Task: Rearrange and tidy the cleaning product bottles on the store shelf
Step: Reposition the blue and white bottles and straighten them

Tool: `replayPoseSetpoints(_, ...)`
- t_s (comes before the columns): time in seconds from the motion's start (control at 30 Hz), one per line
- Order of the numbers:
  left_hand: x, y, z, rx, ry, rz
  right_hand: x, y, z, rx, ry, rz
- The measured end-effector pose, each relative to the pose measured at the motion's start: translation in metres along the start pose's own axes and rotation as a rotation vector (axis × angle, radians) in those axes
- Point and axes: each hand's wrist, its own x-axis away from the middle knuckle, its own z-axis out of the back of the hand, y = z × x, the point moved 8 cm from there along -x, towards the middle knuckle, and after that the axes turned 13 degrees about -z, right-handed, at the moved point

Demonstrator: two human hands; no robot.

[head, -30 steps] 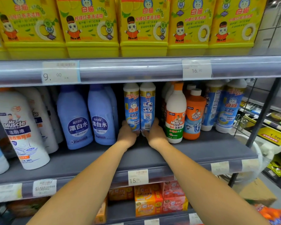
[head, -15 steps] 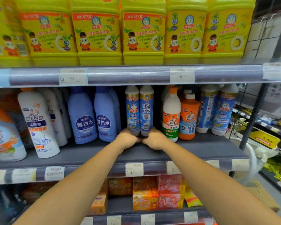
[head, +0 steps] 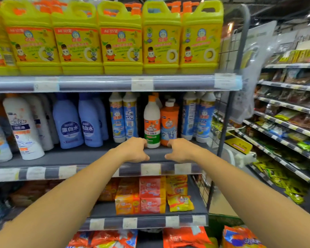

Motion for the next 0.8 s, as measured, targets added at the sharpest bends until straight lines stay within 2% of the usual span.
replayPoseSetpoints(0.2,-0.013,0.074,-0.015,-0.123,-0.063,-0.053,0.03,0.071,0.006,0.045,0.059,-0.052)
replayPoseSetpoints(0.43,-0.029,0.125,-0.017,-0.238,-0.048,-0.072,0.033,0.111,0.01,-0.008,0.115,-0.103)
replayPoseSetpoints(0.63,-0.06,0.134,-0.012,-0.211,0.016,-0.076,0.014,0.129,0.024,-0.096,0.231,-0.165)
replayPoseSetpoints(0.8,-0.095,0.136,-0.008,-0.095,0.126,-0.079,-0.007,0.141,0.037,-0.232,0.324,-0.26)
